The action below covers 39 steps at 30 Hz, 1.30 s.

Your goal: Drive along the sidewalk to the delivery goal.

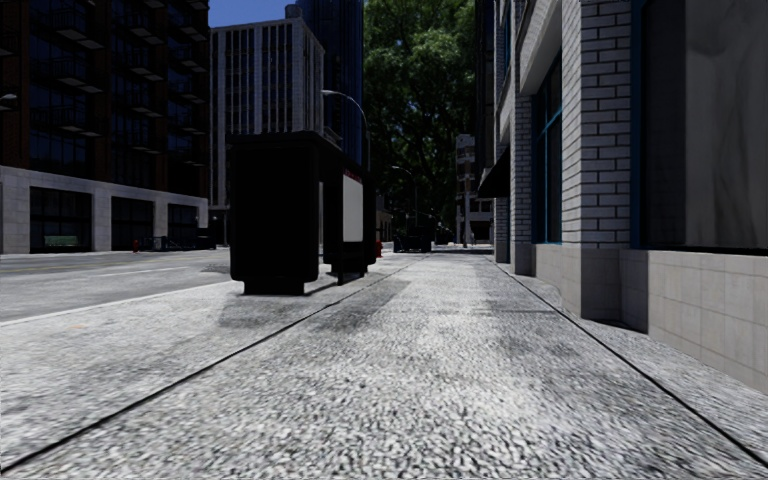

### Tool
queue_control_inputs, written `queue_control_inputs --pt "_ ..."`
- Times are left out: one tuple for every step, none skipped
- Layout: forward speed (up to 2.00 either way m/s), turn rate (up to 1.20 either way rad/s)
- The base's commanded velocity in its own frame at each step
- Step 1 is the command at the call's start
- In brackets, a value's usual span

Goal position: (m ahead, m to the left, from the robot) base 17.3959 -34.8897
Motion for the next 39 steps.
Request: queue_control_inputs --pt "1.73 0.00" --pt "1.79 0.00" --pt "1.79 0.00" --pt "1.81 0.00" --pt "1.82 0.00" --pt "1.82 0.00" --pt "1.82 0.00" --pt "1.82 0.00" --pt "1.82 0.00" --pt "1.82 0.00" --pt "1.82 0.00" --pt "1.82 0.00" --pt "1.83 0.00" --pt "1.83 0.00" --pt "1.83 0.00" --pt "1.83 0.00" --pt "1.83 0.00" --pt "1.83 0.00" --pt "1.83 0.00" --pt "1.83 0.00" --pt "1.83 0.00" --pt "1.83 0.00" --pt "1.83 0.00" --pt "1.83 0.00" --pt "1.83 0.00" --pt "1.83 0.00" --pt "1.83 0.00" --pt "1.83 0.00" --pt "1.83 -0.26" --pt "1.83 -0.26" --pt "1.83 -0.76" --pt "1.83 -0.90" --pt "1.83 -0.98" --pt "1.83 -0.96" --pt "1.83 -0.96" --pt "1.83 0.00" --pt "1.83 0.00" --pt "1.83 0.00" --pt "1.83 0.00"
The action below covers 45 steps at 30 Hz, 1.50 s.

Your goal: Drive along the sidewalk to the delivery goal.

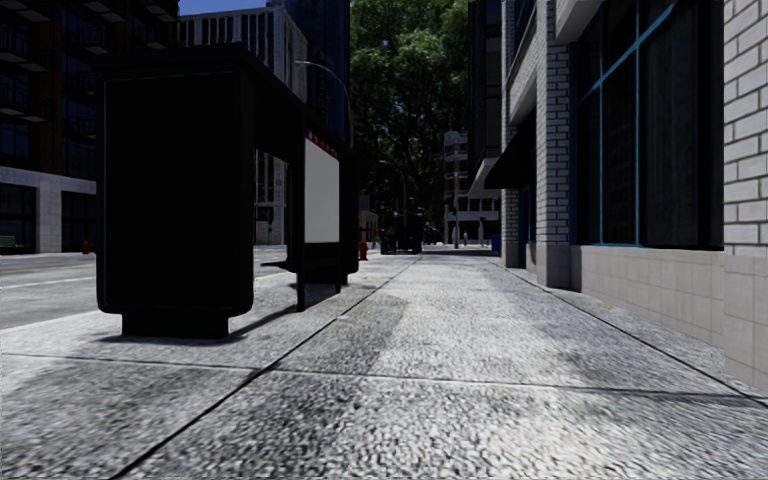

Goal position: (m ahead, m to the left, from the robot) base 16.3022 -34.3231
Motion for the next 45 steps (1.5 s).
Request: queue_control_inputs --pt "1.83 0.00" --pt "1.83 0.00" --pt "1.83 0.00" --pt "1.83 0.00" --pt "1.83 0.00" --pt "1.83 0.00" --pt "1.83 0.00" --pt "1.83 0.00" --pt "1.83 0.00" --pt "1.83 0.00" --pt "1.83 0.00" --pt "1.83 0.00" --pt "1.83 0.00" --pt "1.83 0.00" --pt "1.83 0.00" --pt "1.83 -0.35" --pt "1.83 -0.35" --pt "1.83 -0.69" --pt "1.83 -0.87" --pt "1.83 -0.97" --pt "1.83 -1.00" --pt "1.83 -0.95" --pt "1.83 -0.95" --pt "1.83 0.00" --pt "1.83 0.00" --pt "1.83 0.00" --pt "1.83 0.00" --pt "1.83 0.00" --pt "1.83 0.00" --pt "1.83 0.00" --pt "1.83 0.00" --pt "1.83 0.00" --pt "1.83 0.00" --pt "1.83 0.00" --pt "1.83 0.00" --pt "1.83 0.00" --pt "1.83 0.00" --pt "1.83 0.00" --pt "1.83 0.00" --pt "1.83 0.00" --pt "1.83 0.00" --pt "1.83 0.00" --pt "1.83 0.00" --pt "1.83 -0.32" --pt "1.83 -0.56"
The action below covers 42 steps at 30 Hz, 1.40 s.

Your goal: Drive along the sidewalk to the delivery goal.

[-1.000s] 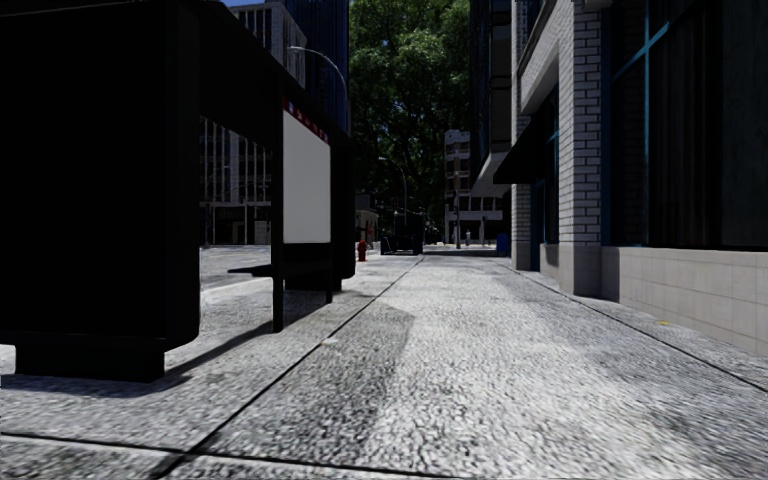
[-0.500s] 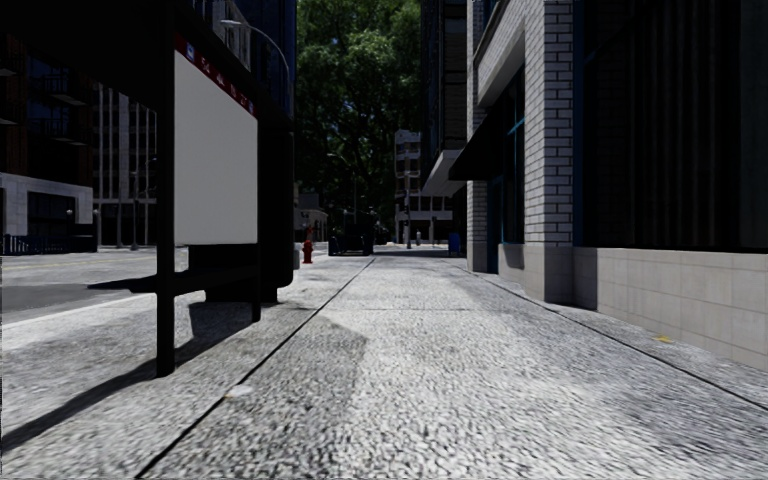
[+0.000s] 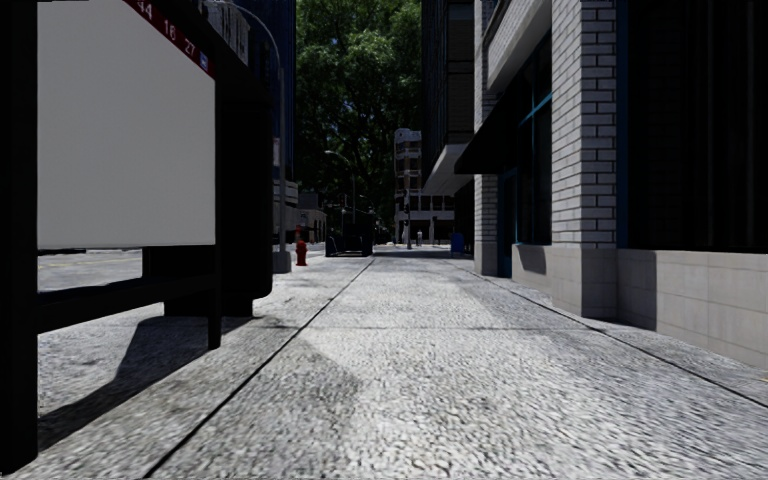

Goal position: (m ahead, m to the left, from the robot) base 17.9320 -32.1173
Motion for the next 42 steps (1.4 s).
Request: queue_control_inputs --pt "1.83 -0.73" --pt "1.83 -0.77" --pt "1.83 -0.78" --pt "1.83 -0.35" --pt "1.83 0.00" --pt "1.83 0.00" --pt "1.83 0.00" --pt "1.83 0.00" --pt "1.83 0.00" --pt "1.83 0.00" --pt "1.83 0.00" --pt "1.83 0.00" --pt "1.83 0.00" --pt "1.83 0.00" --pt "1.83 0.00" --pt "1.83 0.00" --pt "1.83 0.00" --pt "1.83 0.00" --pt "1.83 0.00" --pt "1.83 0.00" --pt "1.83 0.00" --pt "1.83 0.00" --pt "1.83 0.00" --pt "1.83 0.00" --pt "1.83 0.00" --pt "1.83 0.00" --pt "1.83 0.00" --pt "1.83 0.00" --pt "1.83 0.00" --pt "1.83 0.00" --pt "1.83 0.00" --pt "1.83 0.00" --pt "1.83 0.00" --pt "1.83 0.00" --pt "1.83 0.00" --pt "1.83 0.00" --pt "1.83 0.00" --pt "1.83 0.00" --pt "1.83 0.00" --pt "1.83 0.00" --pt "1.83 0.00" --pt "1.83 0.00"
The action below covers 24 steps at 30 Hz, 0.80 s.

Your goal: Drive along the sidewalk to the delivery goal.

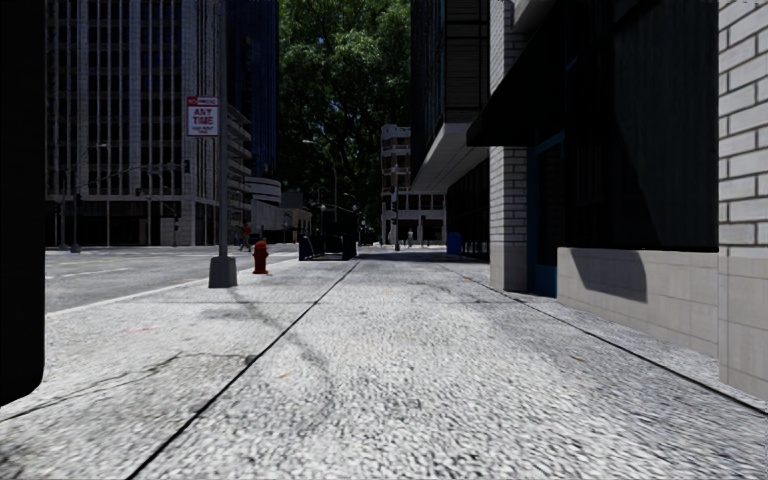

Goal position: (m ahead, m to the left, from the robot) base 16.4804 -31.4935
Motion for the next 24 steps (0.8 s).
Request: queue_control_inputs --pt "1.83 0.00" --pt "1.83 0.00" --pt "1.83 0.00" --pt "1.83 0.00" --pt "1.83 0.00" --pt "1.83 0.00" --pt "1.83 0.00" --pt "1.83 0.00" --pt "1.83 0.00" --pt "1.83 0.00" --pt "1.83 0.00" --pt "1.83 0.00" --pt "1.83 0.00" --pt "1.83 0.00" --pt "1.83 0.00" --pt "1.83 0.00" --pt "1.83 0.00" --pt "1.83 0.00" --pt "1.83 0.00" --pt "1.83 0.00" --pt "1.83 0.00" --pt "1.83 0.00" --pt "1.83 0.00" --pt "1.83 0.00"
